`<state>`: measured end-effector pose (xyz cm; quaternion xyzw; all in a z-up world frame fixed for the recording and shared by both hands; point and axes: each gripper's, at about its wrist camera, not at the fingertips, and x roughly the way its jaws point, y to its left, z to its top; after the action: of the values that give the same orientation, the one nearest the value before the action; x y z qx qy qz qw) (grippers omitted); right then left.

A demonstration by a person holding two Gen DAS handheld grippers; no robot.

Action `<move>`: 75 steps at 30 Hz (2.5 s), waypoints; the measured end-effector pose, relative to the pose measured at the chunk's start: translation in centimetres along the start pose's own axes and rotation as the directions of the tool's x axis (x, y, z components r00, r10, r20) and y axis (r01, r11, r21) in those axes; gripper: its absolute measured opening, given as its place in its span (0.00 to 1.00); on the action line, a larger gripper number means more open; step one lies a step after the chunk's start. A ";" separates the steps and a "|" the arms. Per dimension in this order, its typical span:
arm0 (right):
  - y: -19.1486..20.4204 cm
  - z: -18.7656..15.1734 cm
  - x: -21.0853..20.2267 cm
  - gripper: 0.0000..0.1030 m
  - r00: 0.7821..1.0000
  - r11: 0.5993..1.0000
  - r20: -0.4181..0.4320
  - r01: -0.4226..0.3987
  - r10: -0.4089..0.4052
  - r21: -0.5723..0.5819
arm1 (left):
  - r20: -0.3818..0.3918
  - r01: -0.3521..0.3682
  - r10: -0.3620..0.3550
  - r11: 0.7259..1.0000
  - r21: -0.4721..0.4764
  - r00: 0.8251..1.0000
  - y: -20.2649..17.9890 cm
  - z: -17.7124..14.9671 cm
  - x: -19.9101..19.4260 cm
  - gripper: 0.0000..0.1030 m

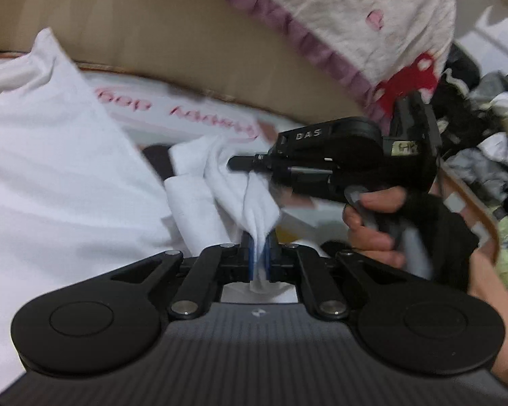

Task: Fold clothes

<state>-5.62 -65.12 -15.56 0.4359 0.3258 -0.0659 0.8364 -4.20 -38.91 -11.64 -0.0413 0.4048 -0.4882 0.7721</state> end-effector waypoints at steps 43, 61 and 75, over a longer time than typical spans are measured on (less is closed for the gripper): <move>-2.4 7.1 -1.8 0.06 0.685 0.567 0.369 0.728 -0.628 -0.386 | -0.310 -0.054 0.112 0.980 0.191 0.944 0.6 -4.4 0.2 0.56; -12.7 8.3 -14.8 0.62 0.793 0.849 0.319 0.435 -0.519 0.299 | -0.347 -0.011 0.089 0.976 0.218 0.934 0.7 -4.6 0.0 0.68; -10.5 9.9 -10.6 0.04 0.670 0.814 0.540 0.578 -0.509 0.050 | -0.293 0.093 -0.004 0.952 0.291 0.956 0.2 -2.9 -2.7 0.07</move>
<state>-13.17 -80.98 -12.37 0.2294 0.2005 -0.4092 0.8601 -6.49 -35.70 -12.12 0.1388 0.4330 -0.5639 0.6894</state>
